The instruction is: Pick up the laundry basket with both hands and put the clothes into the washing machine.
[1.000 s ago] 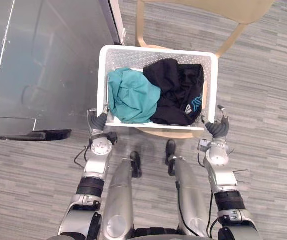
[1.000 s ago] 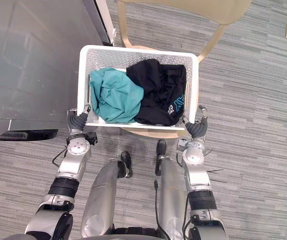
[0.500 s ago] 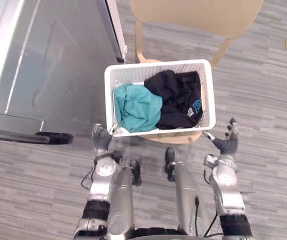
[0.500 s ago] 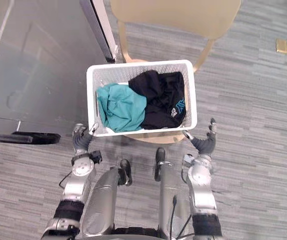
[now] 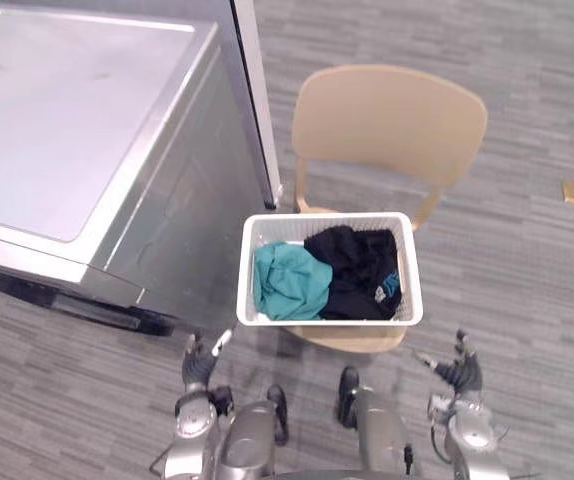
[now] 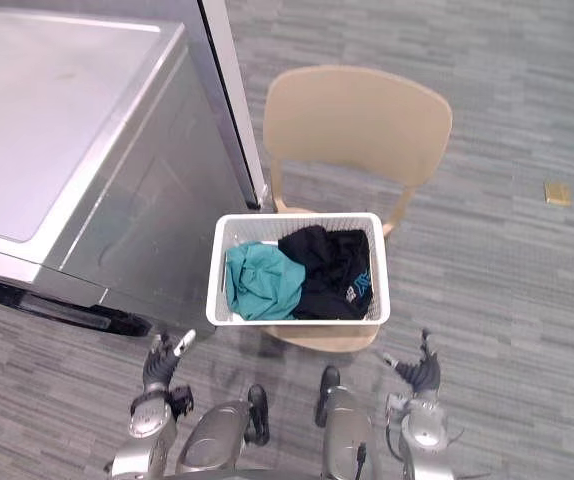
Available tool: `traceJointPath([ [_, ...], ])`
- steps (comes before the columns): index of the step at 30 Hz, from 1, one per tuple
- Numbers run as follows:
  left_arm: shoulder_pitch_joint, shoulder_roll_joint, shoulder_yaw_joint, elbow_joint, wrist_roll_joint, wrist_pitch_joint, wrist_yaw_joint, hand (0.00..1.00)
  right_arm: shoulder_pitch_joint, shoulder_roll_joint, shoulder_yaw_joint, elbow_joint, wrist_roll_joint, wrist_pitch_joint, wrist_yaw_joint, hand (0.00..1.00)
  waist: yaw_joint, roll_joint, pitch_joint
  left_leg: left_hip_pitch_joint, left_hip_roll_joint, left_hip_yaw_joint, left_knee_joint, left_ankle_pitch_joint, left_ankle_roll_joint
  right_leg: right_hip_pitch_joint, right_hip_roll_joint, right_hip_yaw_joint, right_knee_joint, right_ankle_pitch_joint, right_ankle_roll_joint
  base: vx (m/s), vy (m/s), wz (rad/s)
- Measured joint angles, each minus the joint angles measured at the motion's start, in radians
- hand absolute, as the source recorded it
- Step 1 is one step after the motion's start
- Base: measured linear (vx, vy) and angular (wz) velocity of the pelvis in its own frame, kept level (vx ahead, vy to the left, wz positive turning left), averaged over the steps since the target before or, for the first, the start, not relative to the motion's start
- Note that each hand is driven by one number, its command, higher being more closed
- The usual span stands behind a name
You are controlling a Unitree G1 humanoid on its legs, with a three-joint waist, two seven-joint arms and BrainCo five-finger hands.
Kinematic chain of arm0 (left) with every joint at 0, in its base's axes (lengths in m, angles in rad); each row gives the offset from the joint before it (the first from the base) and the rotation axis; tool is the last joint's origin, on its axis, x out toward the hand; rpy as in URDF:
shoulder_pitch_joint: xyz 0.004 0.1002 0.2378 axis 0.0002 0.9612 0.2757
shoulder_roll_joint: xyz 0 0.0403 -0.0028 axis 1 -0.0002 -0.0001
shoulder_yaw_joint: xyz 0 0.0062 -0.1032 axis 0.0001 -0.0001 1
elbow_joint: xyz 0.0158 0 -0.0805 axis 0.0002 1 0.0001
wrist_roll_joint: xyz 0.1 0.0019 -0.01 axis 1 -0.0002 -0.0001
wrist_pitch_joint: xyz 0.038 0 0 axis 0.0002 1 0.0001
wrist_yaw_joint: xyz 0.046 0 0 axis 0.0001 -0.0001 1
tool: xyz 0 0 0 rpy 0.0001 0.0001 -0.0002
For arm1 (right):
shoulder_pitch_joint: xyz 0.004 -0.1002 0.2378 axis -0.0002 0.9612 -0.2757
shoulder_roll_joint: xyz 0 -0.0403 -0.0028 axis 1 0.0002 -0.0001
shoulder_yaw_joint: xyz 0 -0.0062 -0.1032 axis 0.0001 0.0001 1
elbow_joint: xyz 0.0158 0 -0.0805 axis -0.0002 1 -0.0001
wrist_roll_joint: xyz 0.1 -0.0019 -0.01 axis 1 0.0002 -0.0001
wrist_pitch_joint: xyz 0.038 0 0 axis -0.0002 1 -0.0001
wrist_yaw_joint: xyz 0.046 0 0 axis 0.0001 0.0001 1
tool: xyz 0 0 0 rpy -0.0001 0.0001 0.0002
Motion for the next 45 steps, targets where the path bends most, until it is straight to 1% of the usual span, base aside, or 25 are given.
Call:
traceJointPath([
  [8, -0.002, -0.002, 0.072, 0.129, 0.041, -0.001, 0.0, 0.0, -0.032, 0.037, -0.042, 0.185, -0.001, 0.003, 0.009, 0.0, 0.002, -0.005, -0.065, 0.037, -0.019, -0.06, -0.031, 0.012, -0.01, 0.079, -0.034, -0.075, -0.019, -0.014, 0.015, -0.01, 0.008, 0.32],
  [11, -0.024, -0.006, 0.073, 0.134, 0.061, -0.001, 0.0, 0.0, -0.061, 0.038, -0.049, 0.215, 0.001, 0.001, 0.008, 0.0, -0.003, -0.01, -0.06, -0.039, -0.031, -0.096, 0.036, 0.004, -0.016, 0.071, -0.069, -0.146, -0.008, -0.02, 0.02, -0.05, 0.044, 0.74],
  [14, -0.051, -0.011, 0.071, 0.134, 0.078, -0.002, 0.001, 0.0, -0.096, 0.021, -0.062, 0.253, 0.001, 0.0, 0.005, 0.0, -0.001, -0.023, -0.051, -0.134, 0.07, 0.094, 0.163, -0.006, -0.002, 0.048, -0.141, -0.234, 0.022, -0.021, 0.019, -0.07, 0.124, 1.04],
  [15, -0.051, -0.002, 0.072, 0.13, 0.078, -0.004, 0.003, 0.0, -0.126, 0.013, -0.07, 0.283, 0.0, 0.001, 0.002, 0.0, 0.0, -0.039, -0.041, -0.153, 0.12, 0.157, 0.233, -0.007, -0.001, 0.042, -0.187, -0.246, 0.034, -0.017, 0.026, -0.07, 0.226, 0.73],
  [17, -0.05, 0.015, 0.069, 0.135, 0.079, -0.013, 0.006, 0.0, -0.148, -0.004, -0.069, 0.313, -0.004, 0.002, 0.002, 0.0, -0.001, -0.047, -0.04, -0.155, 0.207, 0.191, 0.282, -0.006, -0.002, 0.053, -0.251, -0.253, 0.028, 0.002, 0.058, -0.06, 0.315, 0.58],
  [18, -0.052, 0.022, 0.067, 0.153, 0.08, -0.023, 0.01, 0.0, -0.153, -0.015, -0.069, 0.327, -0.005, 0.004, 0.003, 0.0, -0.005, -0.045, -0.04, -0.138, 0.263, 0.184, 0.273, -0.004, -0.002, 0.064, -0.289, -0.254, 0.018, 0.015, 0.102, -0.05, 0.353, 0.37],
  [19, -0.054, 0.025, 0.066, 0.162, 0.08, -0.026, 0.013, 0.0, -0.158, -0.022, -0.068, 0.342, -0.009, 0.004, 0.003, 0.0, -0.009, -0.044, -0.04, -0.128, 0.283, 0.171, 0.245, 0.0, 0.002, 0.067, -0.308, -0.253, 0.016, 0.022, 0.12, -0.05, 0.511, 0.48],
  [20, -0.063, 0.03, 0.058, 0.192, 0.089, -0.031, 0.023, 0.0, -0.166, -0.039, -0.066, 0.366, -0.015, 0.008, 0.003, 0.0, -0.017, -0.031, -0.048, -0.108, 0.302, 0.116, 0.149, 0.025, 0.029, 0.068, -0.331, -0.249, 0.014, 0.041, 0.166, -0.03, 0.431, 0.41],
  [21, -0.06, 0.029, 0.049, 0.217, 0.095, -0.033, 0.026, 0.0, -0.171, -0.064, -0.066, 0.38, -0.021, 0.01, 0.003, 0.0, -0.03, -0.002, -0.062, -0.083, 0.311, 0.069, 0.053, 0.074, 0.008, 0.064, -0.34, -0.245, 0.009, 0.056, 0.208, -0.01, 0.673, 0.65],
  [22, -0.096, 0.064, 0.019, 0.249, 0.105, -0.032, 0.027, 0.0, -0.206, -0.052, -0.067, 0.435, -0.021, 0.016, 0.004, 0.0, -0.046, -0.031, -0.049, -0.106, 0.23, 0.067, 0.065, 0.075, -0.149, 0.07, -0.38, -0.189, -0.045, 0.073, 0.264, 0.01, 0.532, 0.61],
  [24, -0.114, 0.104, -0.015, 0.257, 0.12, -0.032, 0.028, 0.0, -0.204, -0.027, -0.068, 0.44, -0.021, 0.02, 0.007, 0.0, -0.058, -0.054, -0.056, -0.151, 0.177, 0.019, 0.118, 0.058, -0.135, 0.116, -0.351, -0.19, -0.108, 0.088, 0.248, 0.1, 0.442, 0.71],
  [25, -0.122, 0.121, -0.028, 0.256, 0.127, -0.034, 0.028, 0.0, -0.197, -0.02, -0.071, 0.441, -0.021, 0.022, 0.007, 0.0, -0.05, -0.056, -0.055, -0.19, 0.155, 0.011, 0.212, -0.002, -0.116, 0.158, -0.366, -0.202, -0.174, 0.152, 0.232, 0.13, 0.334, 0.42],
  [27, -0.115, 0.143, -0.045, 0.267, 0.139, -0.033, 0.028, 0.0, -0.224, -0.009, -0.071, 0.441, -0.021, 0.026, 0.007, 0.0, -0.04, -0.053, -0.052, -0.212, 0.154, 0.027, 0.296, -0.053, -0.096, 0.165, -0.38, -0.199, -0.193, 0.214, 0.234, 0.09, 0.416, -0.22],
  [28, -0.112, 0.161, -0.052, 0.276, 0.15, -0.029, 0.028, 0.0, -0.259, -0.005, -0.062, 0.441, -0.022, 0.03, 0.006, 0.0, -0.029, -0.041, -0.046, -0.197, 0.15, 0.055, 0.302, -0.073, -0.074, 0.134, -0.392, -0.204, -0.163, 0.277, 0.135, 0.06, 0.434, -0.52],
  [29, -0.111, 0.158, -0.056, 0.274, 0.151, -0.03, 0.029, 0.0, -0.272, -0.009, -0.056, 0.439, -0.023, 0.031, 0.005, 0.0, -0.026, -0.036, -0.043, -0.181, 0.144, 0.067, 0.279, -0.073, -0.071, 0.104, -0.397, -0.201, -0.125, 0.29, 0.055, 0.05, 0.332, -0.49],
  [30, -0.111, 0.154, -0.067, 0.274, 0.151, -0.03, 0.029, 0.0, -0.292, -0.01, -0.045, 0.434, -0.023, 0.031, 0.005, 0.0, -0.029, -0.027, -0.034, -0.154, 0.141, 0.08, 0.243, -0.068, -0.057, 0.064, -0.389, -0.189, -0.044, 0.249, 0.008, 0.04, 0.205, -0.26],
  [31, -0.109, 0.166, -0.086, 0.274, 0.151, -0.029, 0.029, 0.0, -0.307, -0.008, -0.012, 0.422, -0.023, 0.03, 0.005, 0.0, -0.03, -0.018, -0.017, -0.1, 0.138, 0.085, 0.178, -0.049, -0.038, 0.019, -0.3, -0.135, 0.089, 0.089, 0.036, 0.05, 0.134, -0.14],
  [32, -0.108, 0.167, -0.087, 0.274, 0.151, -0.029, 0.029, 0.0, -0.309, -0.009, -0.005, 0.418, -0.023, 0.029, 0.005, 0.0, -0.03, -0.02, -0.016, -0.089, 0.136, 0.087, 0.164, -0.046, -0.037, 0.016, -0.276, -0.124, 0.106, 0.052, 0.031, 0.05, 0.075, -0.06],
  [33, -0.106, 0.166, -0.087, 0.274, 0.151, -0.028, 0.029, 0.0, -0.314, -0.015, 0.022, 0.406, -0.022, 0.026, 0.004, 0.0, -0.032, -0.017, -0.013, -0.051, 0.133, 0.089, 0.121, -0.033, -0.038, 0.011, -0.181, -0.07, 0.138, -0.04, 0.041, 0.05, -0.007, 0.03],
  [34, -0.106, 0.165, -0.087, 0.275, 0.151, -0.027, 0.029, 0.0, -0.314, -0.016, 0.047, 0.378, -0.022, 0.022, 0.002, 0.0, -0.035, -0.018, -0.009, -0.03, 0.125, 0.079, 0.088, -0.023, -0.042, 0.006, -0.091, -0.021, 0.129, -0.094, 0.048, 0.05, -0.017, 0.13],
  [35, -0.11, 0.165, -0.086, 0.275, 0.152, -0.026, 0.029, 0.0, -0.315, -0.016, 0.057, 0.369, -0.022, 0.017, 0.002, 0.0, -0.04, -0.021, -0.007, -0.028, 0.119, 0.07, 0.076, -0.017, -0.043, 0.006, -0.052, 0.008, 0.106, -0.115, 0.052, 0.07, -0.068, 0.56],
  [36, -0.122, 0.16, -0.086, 0.276, 0.152, -0.024, 0.029, 0.0, -0.319, -0.025, 0.069, 0.347, -0.023, 0.011, 0.002, 0.0, -0.062, -0.016, 0.0, -0.037, 0.101, 0.019, 0.062, 0.001, -0.051, 0.022, -0.007, 0.069, 0.074, -0.137, 0.035, 0.07, -0.053, 0.67],
  [39, -0.133, 0.114, -0.098, 0.271, 0.156, -0.022, 0.028, 0.0, -0.316, -0.03, 0.074, 0.253, -0.02, 0.003, -0.016, 0.0, -0.062, 0.005, 0.025, -0.031, 0.05, -0.08, -0.022, 0.063, -0.06, 0.017, -0.02, 0.064, 0.118, -0.143, 0.037, 0.05, -0.082, 0.68],
  [42, -0.132, 0.096, -0.099, 0.236, 0.156, -0.024, 0.03, 0.0, -0.324, -0.022, 0.125, 0.168, -0.01, -0.005, -0.017, 0.0, -0.054, 0.005, 0.026, -0.042, 0.038, -0.148, -0.089, 0.139, -0.072, 0.025, -0.04, -0.023, 0.122, -0.148, 0.031, 0.04, -0.099, 0.87],
  [45, -0.124, 0.084, -0.125, 0.203, 0.155, -0.031, 0.037, 0.0, -0.355, -0.007, 0.161, 0.1, -0.011, -0.015, -0.018, 0.0, -0.049, 0.005, 0.026, -0.074, 0.025, -0.173, -0.14, 0.22, -0.062, 0.029, -0.054, -0.078, 0.111, -0.148, 0.03, -0.02, -0.066, 0.96],
])
